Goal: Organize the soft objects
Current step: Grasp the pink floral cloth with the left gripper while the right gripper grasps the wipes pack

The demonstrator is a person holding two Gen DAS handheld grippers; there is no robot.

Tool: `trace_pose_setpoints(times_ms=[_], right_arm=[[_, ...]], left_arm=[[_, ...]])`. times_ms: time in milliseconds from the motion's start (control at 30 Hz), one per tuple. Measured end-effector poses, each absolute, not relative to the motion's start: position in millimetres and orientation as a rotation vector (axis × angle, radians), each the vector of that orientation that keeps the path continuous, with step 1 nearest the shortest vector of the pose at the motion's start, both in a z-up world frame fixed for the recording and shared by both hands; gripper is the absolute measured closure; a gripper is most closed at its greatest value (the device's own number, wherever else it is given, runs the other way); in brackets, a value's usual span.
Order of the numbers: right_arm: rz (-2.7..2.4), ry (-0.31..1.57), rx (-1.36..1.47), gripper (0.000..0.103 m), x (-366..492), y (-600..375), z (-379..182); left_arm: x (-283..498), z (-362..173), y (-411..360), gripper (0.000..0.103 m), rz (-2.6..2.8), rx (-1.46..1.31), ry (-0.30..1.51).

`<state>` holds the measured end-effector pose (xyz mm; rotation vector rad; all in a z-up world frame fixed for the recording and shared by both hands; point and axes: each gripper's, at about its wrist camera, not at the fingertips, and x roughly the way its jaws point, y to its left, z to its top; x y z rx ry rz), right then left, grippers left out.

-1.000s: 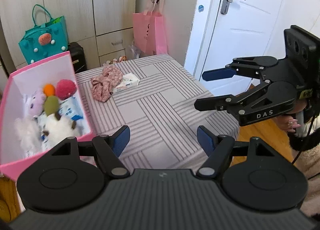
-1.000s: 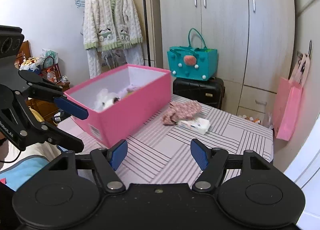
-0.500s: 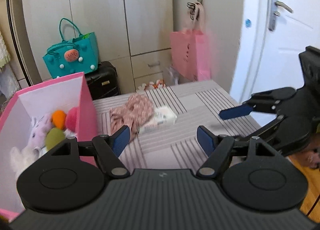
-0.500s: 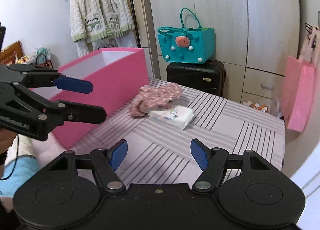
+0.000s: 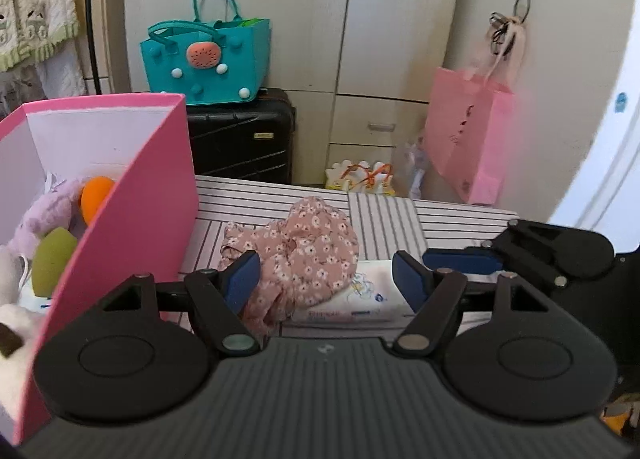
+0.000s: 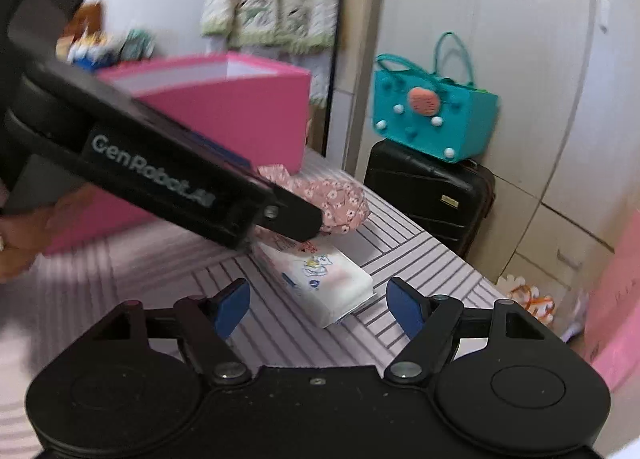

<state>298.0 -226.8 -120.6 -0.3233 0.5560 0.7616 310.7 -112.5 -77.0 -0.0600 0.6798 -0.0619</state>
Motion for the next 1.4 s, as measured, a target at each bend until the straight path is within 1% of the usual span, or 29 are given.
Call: trace_pose_setpoints(times_ms=[133, 200, 300, 400, 433, 500, 567, 600, 633, 667, 700, 767, 833, 867, 967, 1100, 1267, 1400], right_arm=[[0.788, 0.551, -0.381, 0.024, 312.3, -221.0, -127.6], [0.804, 0.546, -0.389, 0.023, 318.1, -222.6, -128.5], [0.857, 0.558, -0.319, 0.022, 329.0, -227.7, -128.2], [0.894, 0.600, -0.278, 0.022, 340.6, -225.5, -133.7], [0.889, 0.609, -0.273, 0.020, 342.7, -224.4, -134.7], [0.888, 0.601, -0.269, 0.020, 343.1, -222.5, -136.1], [0.890, 0.608, -0.261, 0.020, 344.2, -220.9, -137.2], [0.900, 0.614, -0.254, 0.026, 343.5, -220.7, -136.9], [0.913, 0.620, -0.245, 0.035, 343.2, -221.9, -136.2], [0.918, 0.627, -0.238, 0.039, 341.2, -221.7, -135.2], [0.908, 0.628, -0.244, 0.041, 338.1, -220.2, -134.5], [0.877, 0.632, -0.249, 0.044, 332.1, -217.5, -133.0], [0.841, 0.643, -0.246, 0.048, 325.5, -215.9, -131.2], [0.817, 0.655, -0.243, 0.049, 322.4, -214.9, -129.9], [0.732, 0.695, -0.213, 0.052, 315.3, -212.7, -125.1], [0.642, 0.714, -0.155, 0.055, 305.8, -218.2, -122.0], [0.581, 0.751, -0.090, 0.055, 292.9, -225.5, -119.5], [0.540, 0.742, -0.065, 0.057, 283.4, -229.3, -113.0]], left_arm=[[319.5, -86.1, -118.5, 0.032, 0.009, 0.005, 0.634], [322.0, -89.8, -114.5, 0.032, 0.028, -0.008, 0.627], [327.6, -93.5, -108.8, 0.032, 0.003, -0.043, 0.657], [333.7, -99.3, -111.9, 0.031, -0.043, -0.016, 0.708], [335.9, -102.4, -110.9, 0.031, -0.047, -0.025, 0.737], [340.9, -103.8, -101.6, 0.031, -0.044, -0.104, 0.770], [344.5, -105.3, -97.3, 0.032, -0.037, -0.141, 0.777], [345.9, -106.2, -96.6, 0.032, -0.031, -0.148, 0.776], [347.3, -107.3, -96.3, 0.034, -0.029, -0.155, 0.777], [348.4, -108.2, -95.7, 0.042, -0.031, -0.163, 0.777], [348.7, -108.7, -95.2, 0.048, -0.038, -0.174, 0.774], [348.8, -108.0, -93.4, 0.070, -0.041, -0.186, 0.758], [346.5, -105.4, -93.1, 0.082, -0.027, -0.165, 0.733], [345.8, -104.3, -92.4, 0.084, -0.024, -0.162, 0.722], [342.3, -102.9, -89.1, 0.087, -0.021, -0.181, 0.707], [328.3, -97.6, -86.2, 0.087, -0.032, -0.207, 0.667], [309.5, -89.8, -78.8, 0.088, -0.071, -0.257, 0.638], [296.9, -84.8, -74.2, 0.088, -0.102, -0.277, 0.622]])
